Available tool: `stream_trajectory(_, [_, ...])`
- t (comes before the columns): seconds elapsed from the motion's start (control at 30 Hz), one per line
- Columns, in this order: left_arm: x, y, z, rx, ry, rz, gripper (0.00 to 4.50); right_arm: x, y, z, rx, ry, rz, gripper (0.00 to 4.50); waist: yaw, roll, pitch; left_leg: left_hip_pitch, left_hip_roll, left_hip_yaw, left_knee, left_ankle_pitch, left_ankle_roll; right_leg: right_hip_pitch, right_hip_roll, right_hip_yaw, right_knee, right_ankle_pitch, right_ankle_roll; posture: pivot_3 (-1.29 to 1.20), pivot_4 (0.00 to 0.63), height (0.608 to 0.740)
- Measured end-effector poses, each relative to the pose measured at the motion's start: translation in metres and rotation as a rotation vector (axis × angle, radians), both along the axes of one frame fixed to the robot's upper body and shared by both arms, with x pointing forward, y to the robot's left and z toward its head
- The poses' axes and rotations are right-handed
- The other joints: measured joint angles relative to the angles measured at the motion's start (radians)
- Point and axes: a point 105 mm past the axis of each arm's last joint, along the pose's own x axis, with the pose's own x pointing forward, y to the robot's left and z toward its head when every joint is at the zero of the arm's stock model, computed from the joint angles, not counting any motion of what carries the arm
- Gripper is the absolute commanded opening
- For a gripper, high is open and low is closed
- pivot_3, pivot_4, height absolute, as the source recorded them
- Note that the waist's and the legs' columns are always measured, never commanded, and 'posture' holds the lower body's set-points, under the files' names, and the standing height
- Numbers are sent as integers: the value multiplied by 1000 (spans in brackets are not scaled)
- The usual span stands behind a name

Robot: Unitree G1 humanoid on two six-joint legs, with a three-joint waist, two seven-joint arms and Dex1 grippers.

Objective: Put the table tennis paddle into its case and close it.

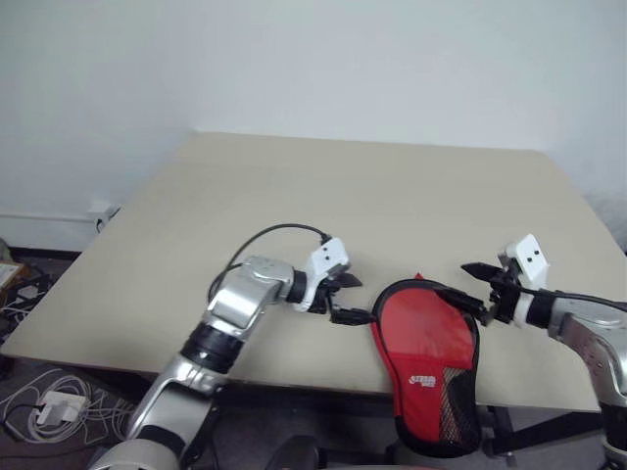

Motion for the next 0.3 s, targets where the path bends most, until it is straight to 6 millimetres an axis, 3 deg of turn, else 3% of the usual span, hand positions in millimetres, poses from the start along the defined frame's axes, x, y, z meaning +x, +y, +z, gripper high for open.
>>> stream_trajectory(0.17, [-5,46,-5,55,25,125,4500,14,4,-10,46,2,-37,4485,-10,3,2,2,0,0,0,1,-1,2,1,0,2,0,0,0,0,716])
stream_trajectory(0.3, [-8,59,-20,74,57,218,4500,23,3,-7,54,-9,-45,4485,-17,4,2,3,0,0,0,1,-1,3,1,0,2,0,0,0,0,716])
